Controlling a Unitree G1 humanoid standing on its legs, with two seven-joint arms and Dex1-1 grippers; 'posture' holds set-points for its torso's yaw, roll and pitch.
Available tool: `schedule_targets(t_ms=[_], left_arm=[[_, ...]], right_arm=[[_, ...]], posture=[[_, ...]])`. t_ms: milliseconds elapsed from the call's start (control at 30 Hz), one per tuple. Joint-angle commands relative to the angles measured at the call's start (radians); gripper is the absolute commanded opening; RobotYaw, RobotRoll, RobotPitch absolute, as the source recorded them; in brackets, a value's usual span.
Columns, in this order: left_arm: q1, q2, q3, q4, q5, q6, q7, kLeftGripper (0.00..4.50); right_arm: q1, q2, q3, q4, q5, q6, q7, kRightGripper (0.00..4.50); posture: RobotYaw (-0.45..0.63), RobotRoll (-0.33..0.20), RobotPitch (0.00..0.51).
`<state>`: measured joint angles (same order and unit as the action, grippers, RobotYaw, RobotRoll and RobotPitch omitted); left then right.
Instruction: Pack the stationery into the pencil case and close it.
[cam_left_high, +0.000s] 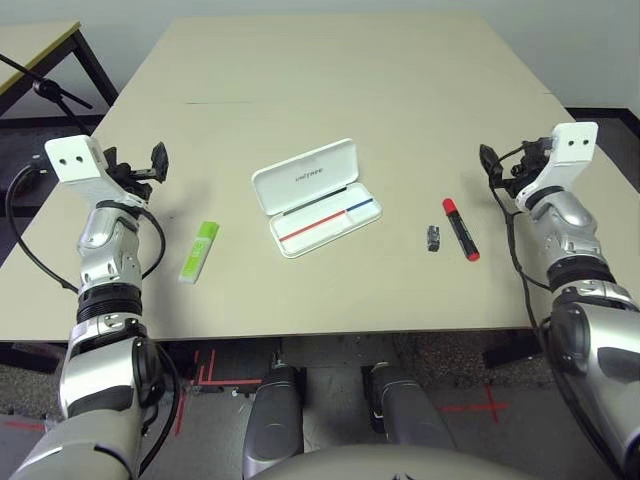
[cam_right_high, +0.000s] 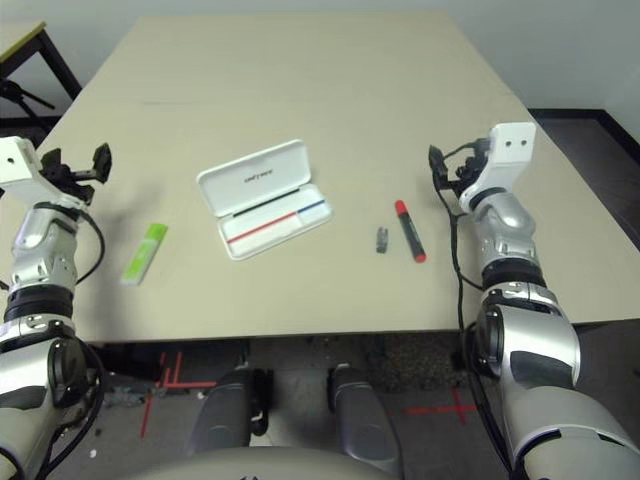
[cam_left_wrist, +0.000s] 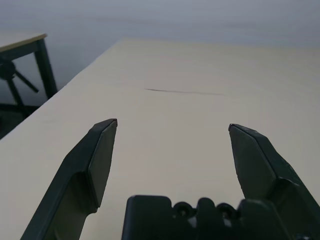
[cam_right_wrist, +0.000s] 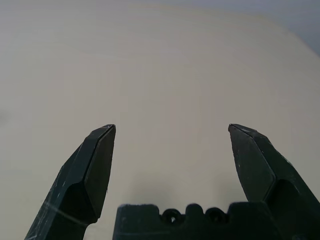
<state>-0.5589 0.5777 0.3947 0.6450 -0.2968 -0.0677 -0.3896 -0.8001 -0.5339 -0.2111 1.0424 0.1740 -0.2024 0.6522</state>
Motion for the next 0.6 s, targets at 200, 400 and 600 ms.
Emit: schedule_targets(t_ms=[200,400,600], left_arm=[[0.127,0.084,-0.113,-0.316,-0.023,0.173,-0.235,4.5],[0.201,0.124,-0.179,-0.55,-0.073,0.336,-0.373,4.5],[0.3,0.205,-0.237,-0.775,-0.174,0.548,-0.519,4.5]], right_arm=[[0.047,-0.068,0.135,-0.162,-0.022,0.136,0.369,4.48],[0.092,-0.108,0.192,-0.313,-0.012,0.251,0.539,4.48],[0.116,-0.112,0.212,-0.39,-0.016,0.292,0.568,4.48]], posture=[[0.01,0.0,0.111],[0.01,0.0,0.105],[0.01,0.0,0.102]])
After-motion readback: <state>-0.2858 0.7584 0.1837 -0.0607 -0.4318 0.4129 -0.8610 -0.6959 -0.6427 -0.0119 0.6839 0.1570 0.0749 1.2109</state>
